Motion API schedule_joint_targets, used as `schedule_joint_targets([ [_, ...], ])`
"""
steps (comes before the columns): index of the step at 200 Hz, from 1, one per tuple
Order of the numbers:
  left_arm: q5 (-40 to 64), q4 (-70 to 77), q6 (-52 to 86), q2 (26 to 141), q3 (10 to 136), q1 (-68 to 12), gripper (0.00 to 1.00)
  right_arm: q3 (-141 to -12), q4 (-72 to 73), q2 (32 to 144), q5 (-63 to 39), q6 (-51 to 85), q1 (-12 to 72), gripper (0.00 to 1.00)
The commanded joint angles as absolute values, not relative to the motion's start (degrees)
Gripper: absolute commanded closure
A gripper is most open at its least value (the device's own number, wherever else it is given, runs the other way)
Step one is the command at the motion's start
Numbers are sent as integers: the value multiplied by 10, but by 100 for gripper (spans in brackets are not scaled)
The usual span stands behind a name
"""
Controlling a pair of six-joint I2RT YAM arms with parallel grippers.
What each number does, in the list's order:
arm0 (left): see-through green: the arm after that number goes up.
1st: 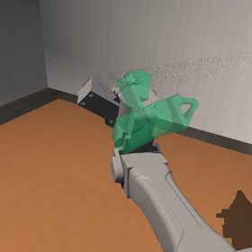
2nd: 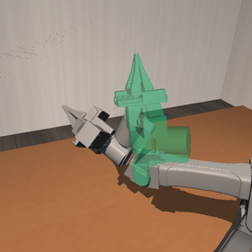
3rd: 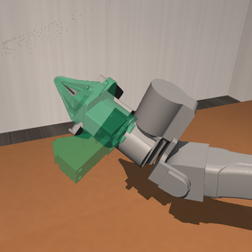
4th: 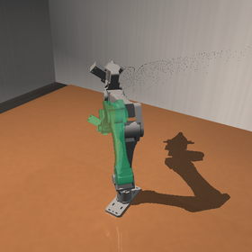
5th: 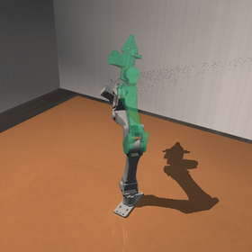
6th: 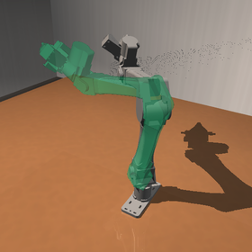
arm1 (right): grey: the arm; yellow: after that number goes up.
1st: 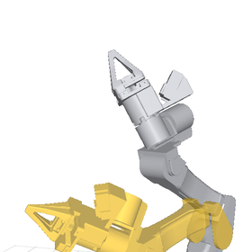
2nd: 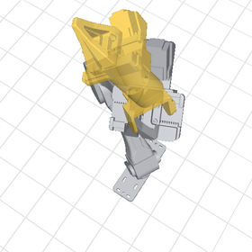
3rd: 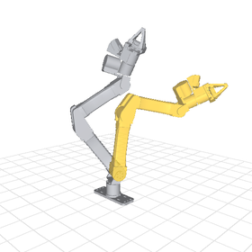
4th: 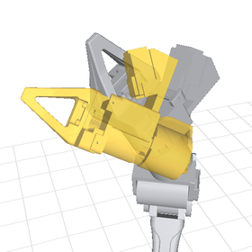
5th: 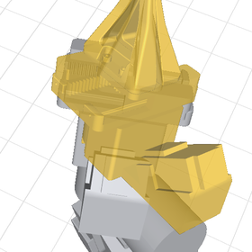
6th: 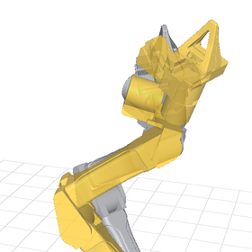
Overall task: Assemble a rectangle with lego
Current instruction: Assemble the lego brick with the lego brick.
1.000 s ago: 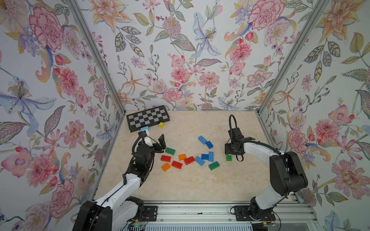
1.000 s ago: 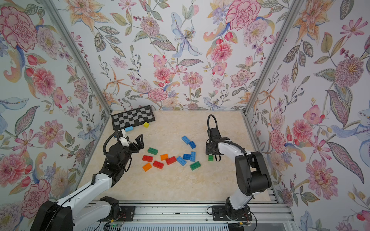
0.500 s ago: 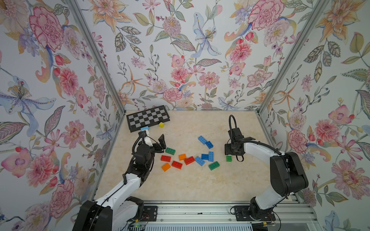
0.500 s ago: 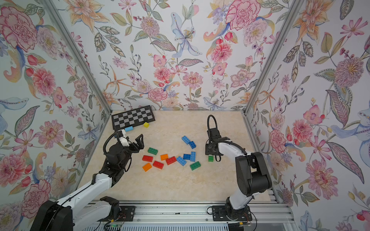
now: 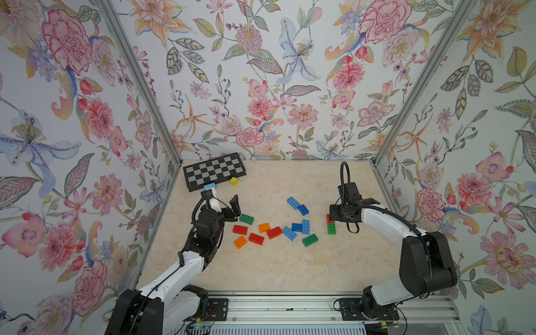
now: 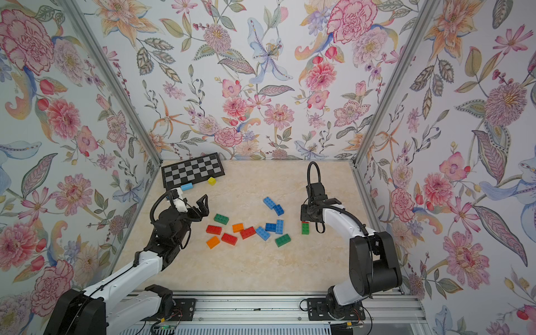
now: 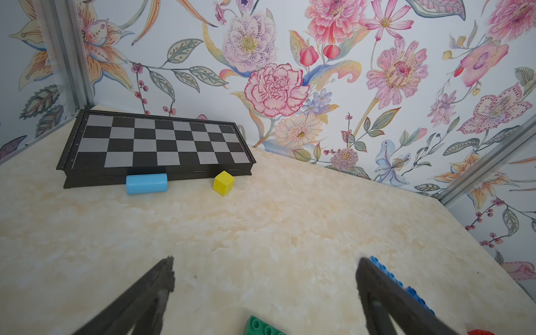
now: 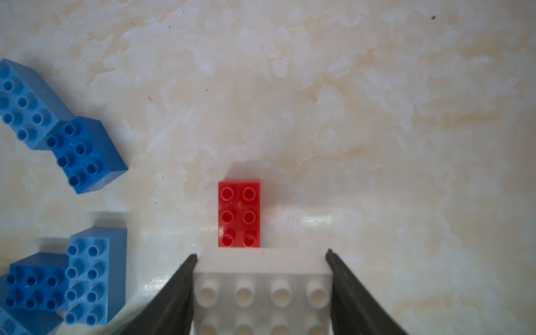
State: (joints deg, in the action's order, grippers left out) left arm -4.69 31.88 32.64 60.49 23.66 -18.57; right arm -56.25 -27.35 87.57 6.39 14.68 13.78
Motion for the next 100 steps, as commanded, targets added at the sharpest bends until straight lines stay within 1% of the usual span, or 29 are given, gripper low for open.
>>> schedule_joint_targets([
  [1,-50,341,337,610,239,-189,1,-559,-284,866,55,130,137,83],
  [44,-44,362,336,631,246,-189,1,-555,-283,871,57,116,135,82],
  [100,-38,369,338,654,254,-189,1,-550,-278,897,49,104,134,84],
])
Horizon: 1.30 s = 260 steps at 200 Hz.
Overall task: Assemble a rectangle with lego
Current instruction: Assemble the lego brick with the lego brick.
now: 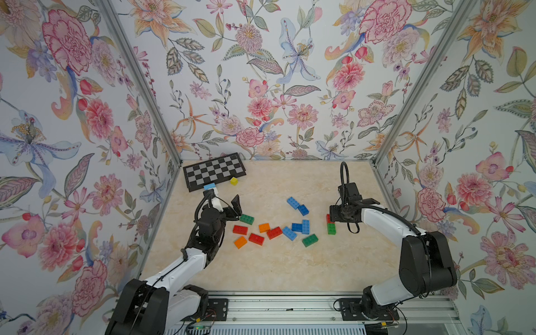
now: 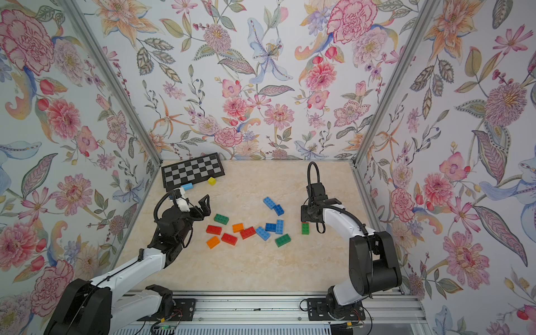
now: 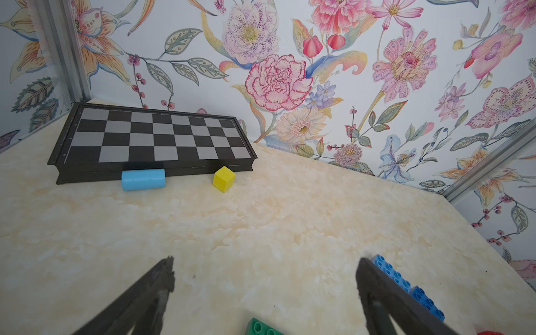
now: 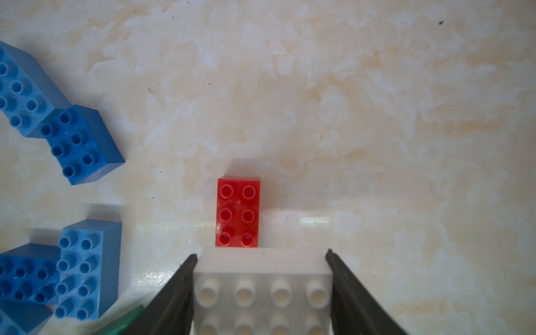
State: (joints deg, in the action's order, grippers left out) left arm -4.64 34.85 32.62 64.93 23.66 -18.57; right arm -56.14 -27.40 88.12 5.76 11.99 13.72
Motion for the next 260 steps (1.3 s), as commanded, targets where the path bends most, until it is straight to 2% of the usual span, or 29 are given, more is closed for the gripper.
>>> schedule_joint_targets([
  [1,-37,369,337,655,254,-188,1,-550,-278,898,49,104,134,84],
  [260,-29,379,341,673,253,-188,1,-561,-268,922,38,103,141,82],
])
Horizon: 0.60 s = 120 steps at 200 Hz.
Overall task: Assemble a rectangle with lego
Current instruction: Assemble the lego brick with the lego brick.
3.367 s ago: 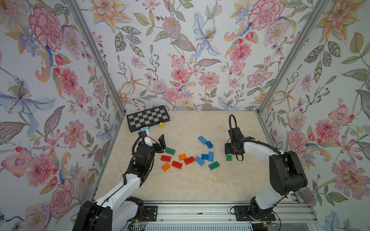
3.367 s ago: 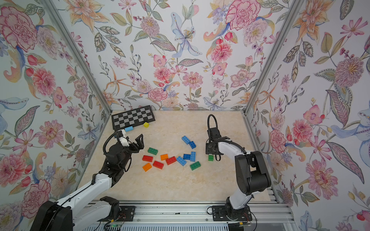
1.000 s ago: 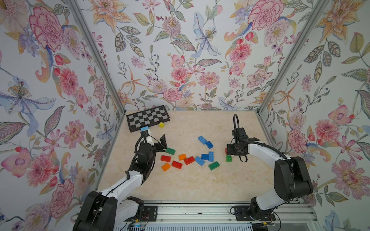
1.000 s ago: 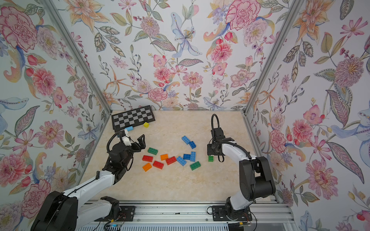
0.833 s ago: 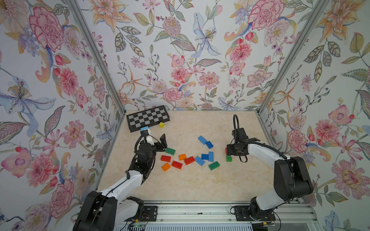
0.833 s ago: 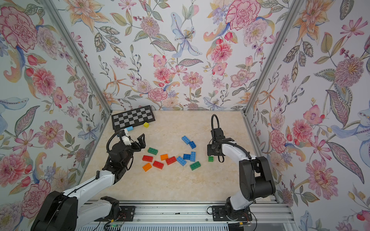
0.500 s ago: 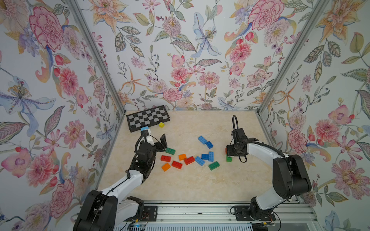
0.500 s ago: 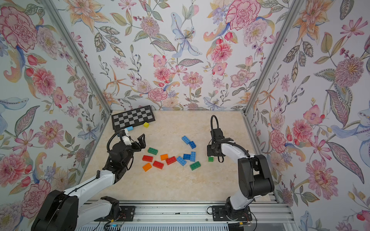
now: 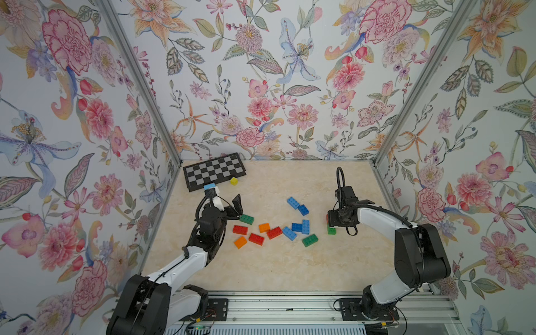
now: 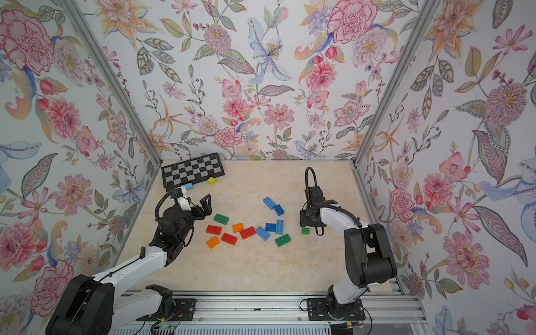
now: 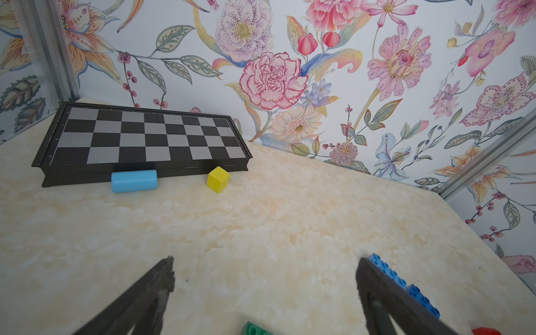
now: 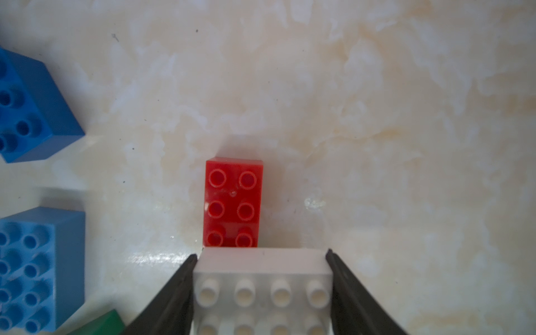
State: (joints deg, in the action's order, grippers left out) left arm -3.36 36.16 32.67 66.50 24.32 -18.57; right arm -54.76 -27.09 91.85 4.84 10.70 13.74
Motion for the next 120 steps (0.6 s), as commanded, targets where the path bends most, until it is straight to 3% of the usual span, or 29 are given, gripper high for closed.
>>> schedule_joint_targets([
  [1,-28,380,341,673,253,-188,1,-561,-268,922,37,103,141,82],
  [120,-27,381,343,673,250,-189,1,-560,-258,901,43,115,142,80],
])
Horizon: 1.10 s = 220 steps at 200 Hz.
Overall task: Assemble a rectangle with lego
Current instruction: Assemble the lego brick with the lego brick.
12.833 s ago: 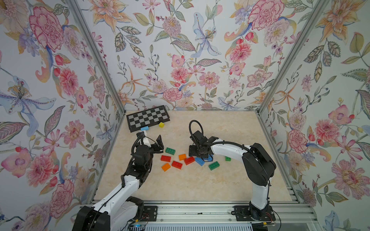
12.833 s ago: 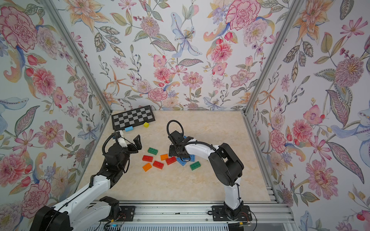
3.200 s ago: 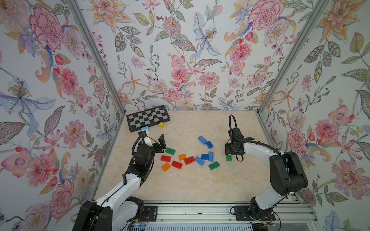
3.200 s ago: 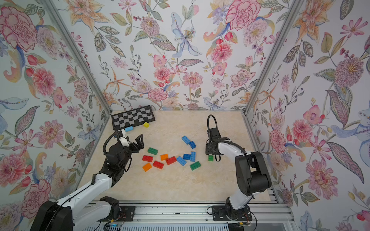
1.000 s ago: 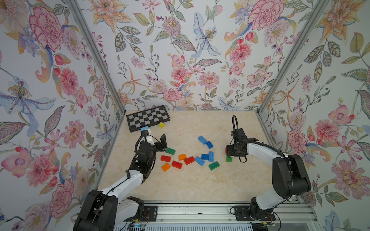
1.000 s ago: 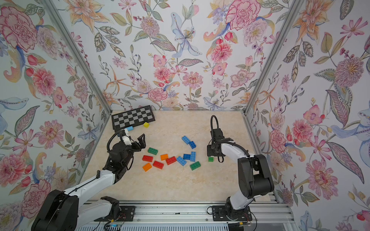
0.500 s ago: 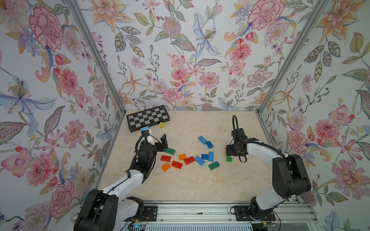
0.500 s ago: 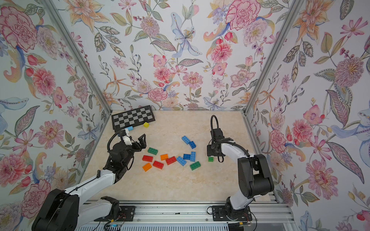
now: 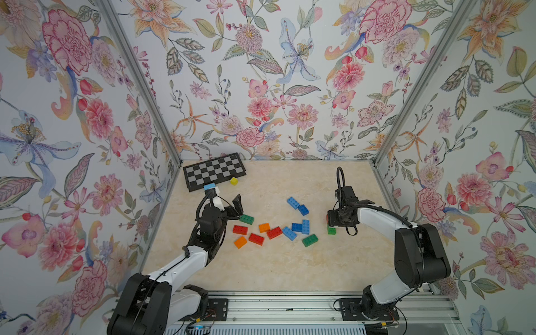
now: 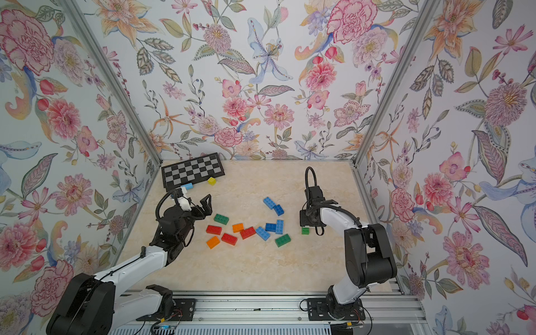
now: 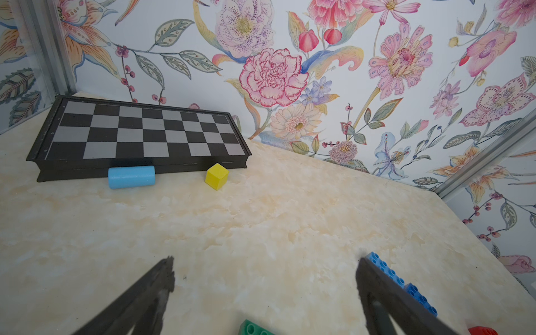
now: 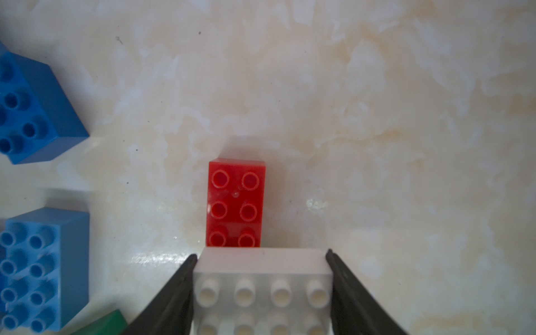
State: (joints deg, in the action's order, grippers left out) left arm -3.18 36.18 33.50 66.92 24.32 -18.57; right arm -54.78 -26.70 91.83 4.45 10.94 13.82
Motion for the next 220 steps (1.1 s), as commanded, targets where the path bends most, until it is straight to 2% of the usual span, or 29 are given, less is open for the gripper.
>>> schedule_joint_targets([
  [1,-27,381,343,673,250,-189,1,-560,-258,900,42,115,142,80],
  [220,-23,390,347,683,250,-188,1,-561,-257,924,62,129,147,79],
])
